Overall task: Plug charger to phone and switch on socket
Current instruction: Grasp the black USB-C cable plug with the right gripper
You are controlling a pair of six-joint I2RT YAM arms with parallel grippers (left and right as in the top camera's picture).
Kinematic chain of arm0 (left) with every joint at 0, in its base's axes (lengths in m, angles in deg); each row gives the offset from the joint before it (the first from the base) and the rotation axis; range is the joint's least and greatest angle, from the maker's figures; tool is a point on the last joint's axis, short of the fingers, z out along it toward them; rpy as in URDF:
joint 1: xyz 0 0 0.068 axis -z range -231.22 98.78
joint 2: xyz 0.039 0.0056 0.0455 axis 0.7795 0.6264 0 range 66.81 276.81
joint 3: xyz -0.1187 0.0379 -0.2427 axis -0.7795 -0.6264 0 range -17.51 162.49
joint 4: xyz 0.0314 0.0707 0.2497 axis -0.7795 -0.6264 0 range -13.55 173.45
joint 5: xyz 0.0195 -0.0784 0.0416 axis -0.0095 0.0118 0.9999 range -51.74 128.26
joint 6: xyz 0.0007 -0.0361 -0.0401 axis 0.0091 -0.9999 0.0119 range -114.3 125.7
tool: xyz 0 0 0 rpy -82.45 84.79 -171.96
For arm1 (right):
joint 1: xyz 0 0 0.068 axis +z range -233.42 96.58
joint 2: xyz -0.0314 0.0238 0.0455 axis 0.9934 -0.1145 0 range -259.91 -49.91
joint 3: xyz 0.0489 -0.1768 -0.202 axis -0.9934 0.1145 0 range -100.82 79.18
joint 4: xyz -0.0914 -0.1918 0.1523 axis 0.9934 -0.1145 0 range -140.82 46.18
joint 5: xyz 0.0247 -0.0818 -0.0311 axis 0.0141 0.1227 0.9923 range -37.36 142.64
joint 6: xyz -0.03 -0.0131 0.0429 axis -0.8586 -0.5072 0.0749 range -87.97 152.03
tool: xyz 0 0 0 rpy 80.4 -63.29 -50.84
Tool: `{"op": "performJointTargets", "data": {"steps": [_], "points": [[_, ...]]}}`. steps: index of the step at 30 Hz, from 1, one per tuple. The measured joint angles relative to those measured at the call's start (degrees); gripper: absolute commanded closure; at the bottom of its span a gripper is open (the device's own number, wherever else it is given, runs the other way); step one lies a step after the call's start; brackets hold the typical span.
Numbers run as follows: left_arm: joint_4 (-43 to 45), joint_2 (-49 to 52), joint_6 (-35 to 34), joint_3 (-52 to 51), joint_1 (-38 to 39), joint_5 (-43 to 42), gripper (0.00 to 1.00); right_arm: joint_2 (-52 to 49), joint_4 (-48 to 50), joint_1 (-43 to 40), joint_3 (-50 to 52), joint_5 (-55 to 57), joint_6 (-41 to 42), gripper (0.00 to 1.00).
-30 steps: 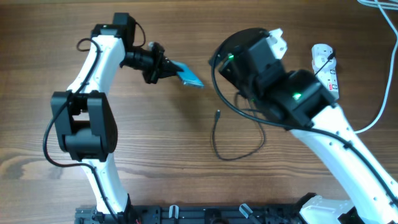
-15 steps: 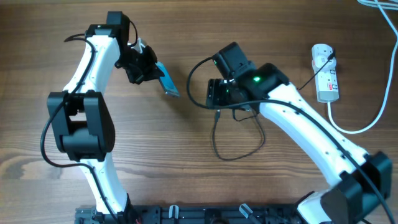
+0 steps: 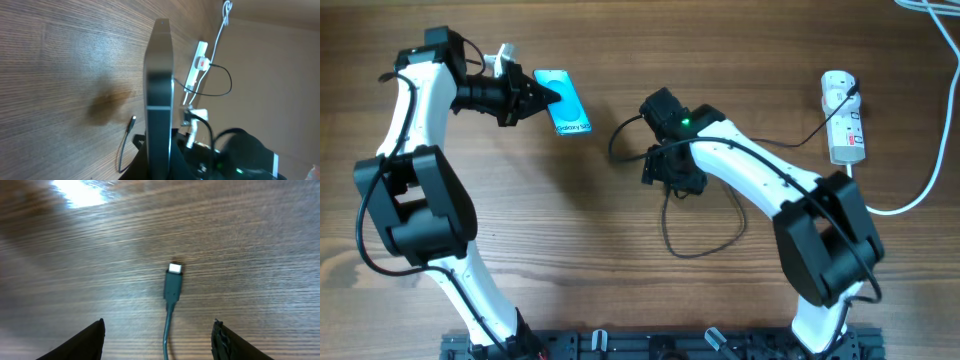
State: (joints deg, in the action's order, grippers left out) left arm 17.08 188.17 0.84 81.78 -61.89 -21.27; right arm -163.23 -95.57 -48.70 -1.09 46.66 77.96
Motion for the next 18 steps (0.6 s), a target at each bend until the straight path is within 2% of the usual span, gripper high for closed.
{"op": "performJointTargets", "data": {"steps": [7,9,18], "points": [[-0.6,0.0,0.3,0.0,0.0,2.4,0.96,-3.7,0.6,0.7,0.0,0.1,2.3,0.45],[-0.7,0.0,0.3,0.0,0.1,3.0,0.96,-4.1,0.6,1.0,0.0,0.3,3.2,0.52],[-0.8,0.0,0.3,0.0,0.1,4.9,0.96,-4.6,0.6,1.2,0.2,2.5,5.3,0.59]]}}
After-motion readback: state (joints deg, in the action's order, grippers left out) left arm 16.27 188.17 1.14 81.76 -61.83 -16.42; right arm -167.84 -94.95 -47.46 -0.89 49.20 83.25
